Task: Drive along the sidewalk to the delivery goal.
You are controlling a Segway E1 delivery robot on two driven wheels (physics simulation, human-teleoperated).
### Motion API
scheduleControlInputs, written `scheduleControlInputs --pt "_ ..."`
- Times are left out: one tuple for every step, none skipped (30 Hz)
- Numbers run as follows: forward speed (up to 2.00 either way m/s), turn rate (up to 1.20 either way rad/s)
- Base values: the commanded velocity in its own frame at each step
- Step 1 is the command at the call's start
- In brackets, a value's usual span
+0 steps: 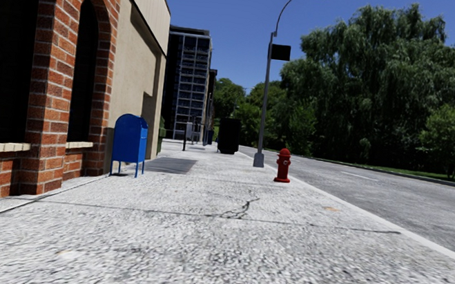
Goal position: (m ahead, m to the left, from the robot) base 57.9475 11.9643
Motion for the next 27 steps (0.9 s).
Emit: scheduleControlInputs --pt "2.0 0.0" --pt "2.0 0.0" --pt "2.0 0.0" --pt "2.0 0.0" --pt "2.0 0.0" --pt "2.0 0.0" --pt "2.0 0.0" --pt "2.0 0.0" --pt "2.0 0.0" --pt "2.0 0.0" --pt "2.0 0.0" --pt "2.0 0.0" --pt "2.0 0.0" --pt "2.0 0.0" --pt "2.0 0.0" --pt "2.0 0.0" --pt "2.0 0.0" --pt "2.0 0.0" --pt "2.0 0.0" --pt "2.0 0.0" --pt "2.0 0.0" --pt "2.0 0.0" --pt "2.0 0.0" --pt "2.0 0.0" --pt "2.0 0.0" --pt "2.0 0.0" --pt "2.0 0.0"
